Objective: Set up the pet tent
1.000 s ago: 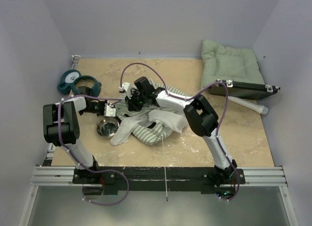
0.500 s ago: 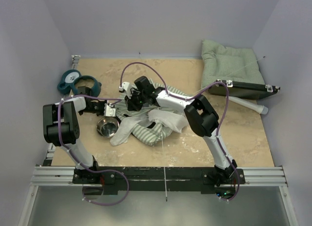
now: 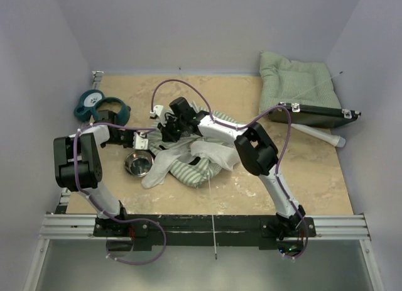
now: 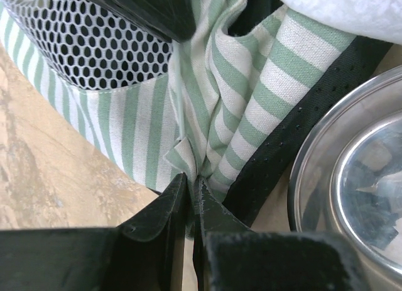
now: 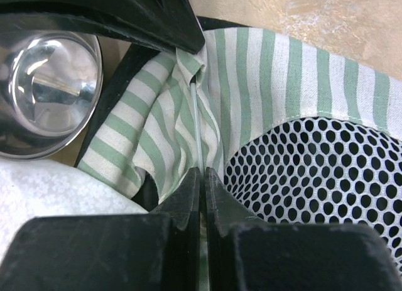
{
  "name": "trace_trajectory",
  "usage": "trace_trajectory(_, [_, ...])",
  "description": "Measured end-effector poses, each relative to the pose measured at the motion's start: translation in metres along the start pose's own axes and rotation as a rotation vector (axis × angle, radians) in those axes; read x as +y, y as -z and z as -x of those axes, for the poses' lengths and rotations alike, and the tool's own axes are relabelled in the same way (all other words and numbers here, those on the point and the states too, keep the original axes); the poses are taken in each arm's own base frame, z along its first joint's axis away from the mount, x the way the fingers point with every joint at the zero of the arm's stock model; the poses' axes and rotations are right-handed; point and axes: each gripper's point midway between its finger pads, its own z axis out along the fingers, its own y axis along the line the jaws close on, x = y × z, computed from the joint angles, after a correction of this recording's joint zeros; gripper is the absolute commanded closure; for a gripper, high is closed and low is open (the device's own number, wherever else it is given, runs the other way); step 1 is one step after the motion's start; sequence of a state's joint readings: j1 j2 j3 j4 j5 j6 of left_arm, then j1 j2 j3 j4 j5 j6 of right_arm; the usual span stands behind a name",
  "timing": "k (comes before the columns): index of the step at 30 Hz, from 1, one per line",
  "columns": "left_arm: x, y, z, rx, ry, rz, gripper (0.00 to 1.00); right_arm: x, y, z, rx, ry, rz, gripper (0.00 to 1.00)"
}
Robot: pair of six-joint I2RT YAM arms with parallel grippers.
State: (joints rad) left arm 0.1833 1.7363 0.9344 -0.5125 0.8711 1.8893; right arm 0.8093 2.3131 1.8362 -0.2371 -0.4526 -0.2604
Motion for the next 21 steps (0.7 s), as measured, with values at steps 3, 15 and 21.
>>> trace_trajectory(3, [0.003,0.004,0.003,0.004,-0.009,0.009,0.89,-0.001,-0.001,-0.003,0.012,0.007,-0.004,1.00])
trace_trajectory(15, [0.003,0.007,0.009,-0.012,0.002,0.009,0.71,0.006,-0.004,0.001,-0.002,0.026,0.023,1.00])
trace_trajectory(21, [0.001,0.006,0.012,-0.019,0.008,0.000,0.73,0.014,-0.007,0.004,-0.008,0.037,0.035,1.00])
